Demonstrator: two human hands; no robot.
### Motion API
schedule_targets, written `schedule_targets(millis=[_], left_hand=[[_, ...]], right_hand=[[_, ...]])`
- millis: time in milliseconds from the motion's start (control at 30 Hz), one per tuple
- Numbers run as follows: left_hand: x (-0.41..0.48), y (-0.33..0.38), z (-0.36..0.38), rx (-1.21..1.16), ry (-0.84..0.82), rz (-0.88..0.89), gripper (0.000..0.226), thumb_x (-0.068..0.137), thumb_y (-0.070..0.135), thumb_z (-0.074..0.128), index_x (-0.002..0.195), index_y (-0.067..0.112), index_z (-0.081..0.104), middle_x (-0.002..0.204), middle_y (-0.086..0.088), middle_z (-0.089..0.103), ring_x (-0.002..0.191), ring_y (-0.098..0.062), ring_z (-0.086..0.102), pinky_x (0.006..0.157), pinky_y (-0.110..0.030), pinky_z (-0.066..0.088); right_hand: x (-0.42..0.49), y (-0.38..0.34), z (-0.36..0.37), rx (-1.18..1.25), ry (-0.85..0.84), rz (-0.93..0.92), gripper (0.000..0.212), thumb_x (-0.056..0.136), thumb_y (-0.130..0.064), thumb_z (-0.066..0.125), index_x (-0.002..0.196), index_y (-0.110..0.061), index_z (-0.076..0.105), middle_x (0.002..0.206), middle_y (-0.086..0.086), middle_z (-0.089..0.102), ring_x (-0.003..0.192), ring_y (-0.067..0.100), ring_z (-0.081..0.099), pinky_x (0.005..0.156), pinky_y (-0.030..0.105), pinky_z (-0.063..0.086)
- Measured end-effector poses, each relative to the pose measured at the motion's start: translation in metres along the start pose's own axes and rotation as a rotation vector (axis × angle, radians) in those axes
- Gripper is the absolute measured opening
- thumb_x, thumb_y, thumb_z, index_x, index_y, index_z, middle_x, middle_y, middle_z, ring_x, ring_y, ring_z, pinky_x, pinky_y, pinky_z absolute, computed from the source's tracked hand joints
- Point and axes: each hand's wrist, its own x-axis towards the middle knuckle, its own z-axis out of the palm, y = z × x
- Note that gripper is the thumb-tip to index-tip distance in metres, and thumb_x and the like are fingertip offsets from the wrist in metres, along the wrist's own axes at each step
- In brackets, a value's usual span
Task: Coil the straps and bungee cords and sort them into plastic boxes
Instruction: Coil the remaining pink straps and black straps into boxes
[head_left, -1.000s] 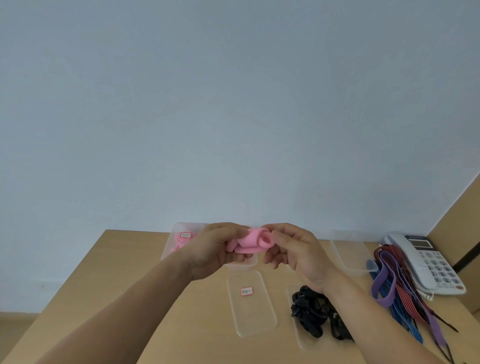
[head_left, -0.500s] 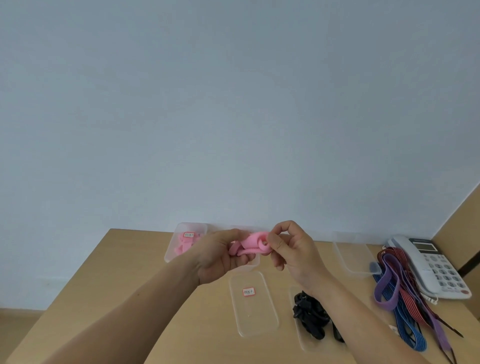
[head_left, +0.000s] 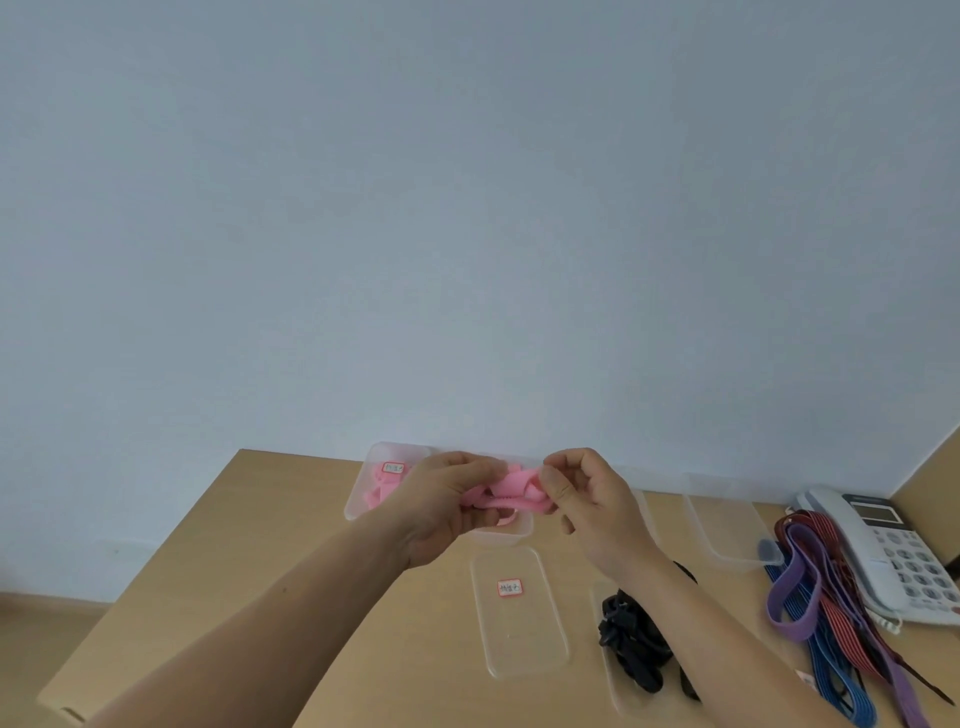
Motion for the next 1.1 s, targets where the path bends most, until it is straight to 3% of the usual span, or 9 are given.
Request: schedule_targets(millis=[133, 267, 367, 500, 667, 767, 833, 933, 1100], left_hand=[[0.001, -0.004, -0.001, 0.120, -0.011, 0.011, 0.021, 0.092, 0.010, 0.066, 0.106, -0.004, 0.061, 0.082, -0.012, 0.072, 0.067, -0.019, 0.069, 0.061, -0.027, 0.057], [0.003, -0.006, -0.002, 0.196, -0.019, 0.043, 0.027, 0.092, 0.014, 0.068, 0.108, -0.004, 0.055, 0.094, -0.020, 0.066, 0.073, -0.020, 0.069, 0.064, -0.029, 0.056], [0.006, -0.007, -0.008, 0.203, -0.030, 0.047, 0.027, 0.094, 0.014, 0.066, 0.108, -0.007, 0.056, 0.094, -0.021, 0.065, 0.077, -0.024, 0.068, 0.067, -0.031, 0.057], [0.010, -0.007, -0.022, 0.131, -0.078, 0.044, 0.020, 0.097, 0.010, 0.053, 0.096, -0.007, 0.063, 0.084, -0.015, 0.070, 0.071, -0.024, 0.069, 0.067, -0.030, 0.057], [0.016, 0.000, -0.047, 0.072, -0.208, -0.044, 0.035, 0.094, 0.000, 0.041, 0.095, -0.002, 0.076, 0.103, -0.022, 0.073, 0.094, -0.036, 0.072, 0.077, -0.028, 0.058], [0.021, 0.004, -0.063, 0.147, -0.270, -0.076, 0.029, 0.096, 0.002, 0.048, 0.116, -0.002, 0.069, 0.113, -0.023, 0.071, 0.101, -0.034, 0.071, 0.081, -0.027, 0.058], [0.024, 0.006, -0.070, 0.204, -0.286, -0.084, 0.027, 0.096, 0.005, 0.057, 0.120, 0.001, 0.068, 0.115, -0.022, 0.070, 0.103, -0.033, 0.070, 0.087, -0.028, 0.058], [0.028, 0.005, -0.075, 0.194, -0.219, -0.074, 0.030, 0.089, 0.006, 0.070, 0.118, -0.004, 0.065, 0.111, -0.022, 0.071, 0.095, -0.032, 0.072, 0.080, -0.026, 0.059], [0.035, 0.001, -0.086, 0.281, -0.093, 0.090, 0.021, 0.086, 0.004, 0.074, 0.097, 0.000, 0.057, 0.083, -0.018, 0.073, 0.077, -0.034, 0.074, 0.067, -0.030, 0.059]], right_hand=[[0.001, -0.009, 0.005, -0.243, -0.166, -0.083, 0.053, 0.068, -0.062, 0.074, 0.116, -0.049, 0.056, 0.110, -0.032, 0.060, 0.099, -0.005, 0.061, 0.078, 0.011, 0.049], [0.005, -0.017, 0.011, -0.412, -0.252, -0.175, 0.041, 0.065, -0.061, 0.076, 0.102, -0.062, 0.058, 0.106, -0.034, 0.061, 0.097, -0.008, 0.061, 0.074, 0.009, 0.050], [0.006, -0.013, 0.013, -0.435, -0.250, -0.202, 0.042, 0.066, -0.064, 0.074, 0.105, -0.057, 0.062, 0.103, -0.028, 0.065, 0.094, -0.005, 0.063, 0.076, 0.019, 0.055], [0.009, -0.009, 0.017, -0.530, -0.159, -0.265, 0.047, 0.073, -0.066, 0.063, 0.105, -0.032, 0.065, 0.087, -0.008, 0.069, 0.077, 0.009, 0.063, 0.069, 0.035, 0.054], [0.015, 0.000, 0.024, -0.521, -0.204, -0.299, 0.024, 0.086, -0.040, 0.070, 0.111, -0.040, 0.069, 0.092, -0.025, 0.068, 0.082, 0.004, 0.064, 0.070, 0.019, 0.050], [0.018, 0.004, 0.029, -0.510, -0.210, -0.265, 0.030, 0.088, -0.031, 0.072, 0.112, -0.049, 0.069, 0.098, -0.024, 0.071, 0.085, 0.003, 0.066, 0.075, 0.019, 0.052], [0.021, 0.007, 0.033, -0.518, -0.203, -0.247, 0.033, 0.087, -0.030, 0.074, 0.118, -0.042, 0.068, 0.098, -0.027, 0.070, 0.089, -0.002, 0.066, 0.078, 0.016, 0.050], [0.026, 0.010, 0.040, -0.534, -0.201, -0.223, 0.036, 0.087, -0.032, 0.074, 0.122, -0.036, 0.067, 0.104, -0.023, 0.072, 0.094, -0.002, 0.067, 0.085, 0.022, 0.053], [0.035, 0.010, 0.053, -0.566, -0.198, -0.147, 0.040, 0.087, -0.043, 0.070, 0.125, -0.030, 0.067, 0.099, 0.000, 0.076, 0.089, 0.017, 0.069, 0.083, 0.040, 0.055]])
